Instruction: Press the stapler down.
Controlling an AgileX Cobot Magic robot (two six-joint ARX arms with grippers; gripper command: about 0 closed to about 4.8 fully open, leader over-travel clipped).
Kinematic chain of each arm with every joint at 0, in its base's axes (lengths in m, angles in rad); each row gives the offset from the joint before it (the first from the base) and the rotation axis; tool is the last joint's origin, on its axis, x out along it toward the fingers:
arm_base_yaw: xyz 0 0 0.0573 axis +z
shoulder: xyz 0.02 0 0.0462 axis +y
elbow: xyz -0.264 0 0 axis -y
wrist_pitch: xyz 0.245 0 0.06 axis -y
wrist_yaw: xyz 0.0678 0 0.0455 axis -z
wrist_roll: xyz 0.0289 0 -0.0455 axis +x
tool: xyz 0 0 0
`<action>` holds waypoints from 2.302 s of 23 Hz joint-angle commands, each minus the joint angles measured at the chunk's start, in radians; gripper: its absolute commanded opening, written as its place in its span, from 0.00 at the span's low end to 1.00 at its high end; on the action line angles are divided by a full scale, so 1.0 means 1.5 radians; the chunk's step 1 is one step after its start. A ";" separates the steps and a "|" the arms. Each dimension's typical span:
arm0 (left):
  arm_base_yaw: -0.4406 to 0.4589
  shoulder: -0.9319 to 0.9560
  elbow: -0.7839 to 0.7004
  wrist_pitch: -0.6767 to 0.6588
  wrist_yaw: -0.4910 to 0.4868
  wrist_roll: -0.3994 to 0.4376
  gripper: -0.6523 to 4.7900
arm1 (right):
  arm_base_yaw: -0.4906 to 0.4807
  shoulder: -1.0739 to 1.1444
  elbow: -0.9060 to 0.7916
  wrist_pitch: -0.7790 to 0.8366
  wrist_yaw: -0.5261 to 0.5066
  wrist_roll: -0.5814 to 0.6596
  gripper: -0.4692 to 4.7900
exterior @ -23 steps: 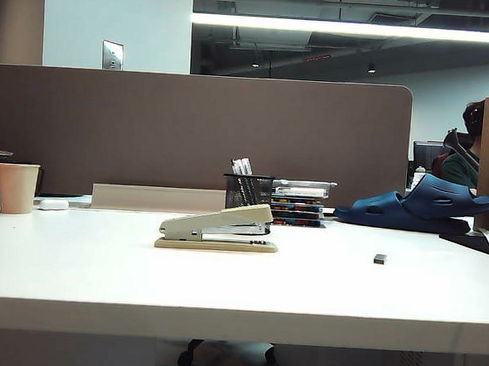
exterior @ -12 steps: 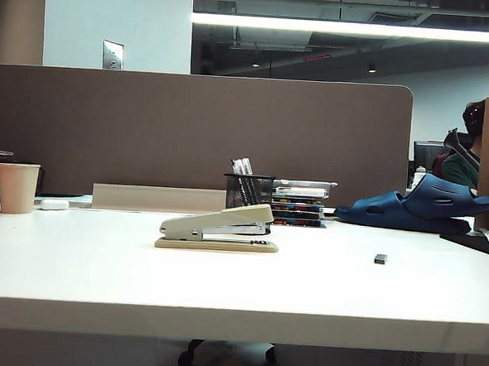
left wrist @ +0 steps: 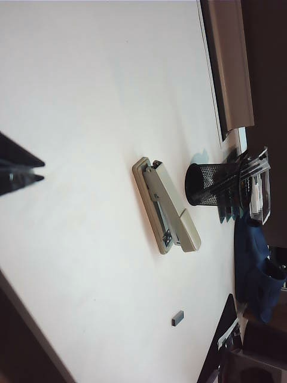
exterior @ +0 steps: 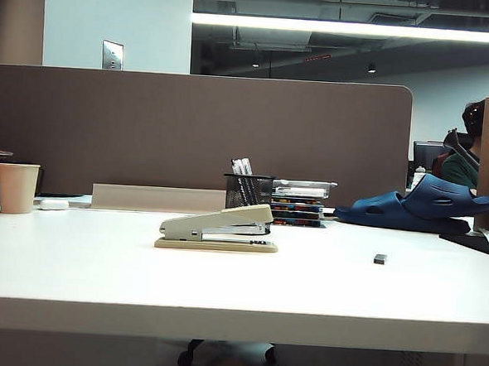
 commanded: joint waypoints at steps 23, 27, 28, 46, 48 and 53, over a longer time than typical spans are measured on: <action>0.001 0.000 0.002 0.006 0.001 -0.002 0.11 | 0.176 0.698 0.462 0.002 -0.191 0.026 0.07; 0.001 0.000 0.002 0.006 0.002 -0.001 0.11 | 0.176 0.777 0.506 0.002 -0.218 0.038 0.07; 0.001 0.000 0.002 0.006 0.002 -0.002 0.11 | 0.176 0.795 0.514 0.002 -0.218 0.038 0.07; 0.001 0.000 0.002 0.005 -0.001 -0.001 0.11 | 0.220 1.039 0.586 0.088 -0.309 0.038 0.07; 0.001 0.000 0.002 0.005 -0.001 -0.001 0.11 | 0.227 1.060 0.601 0.091 -0.311 0.038 0.07; 0.001 0.000 0.002 0.005 -0.004 0.000 0.11 | 0.241 1.105 0.630 0.092 -0.307 0.040 0.07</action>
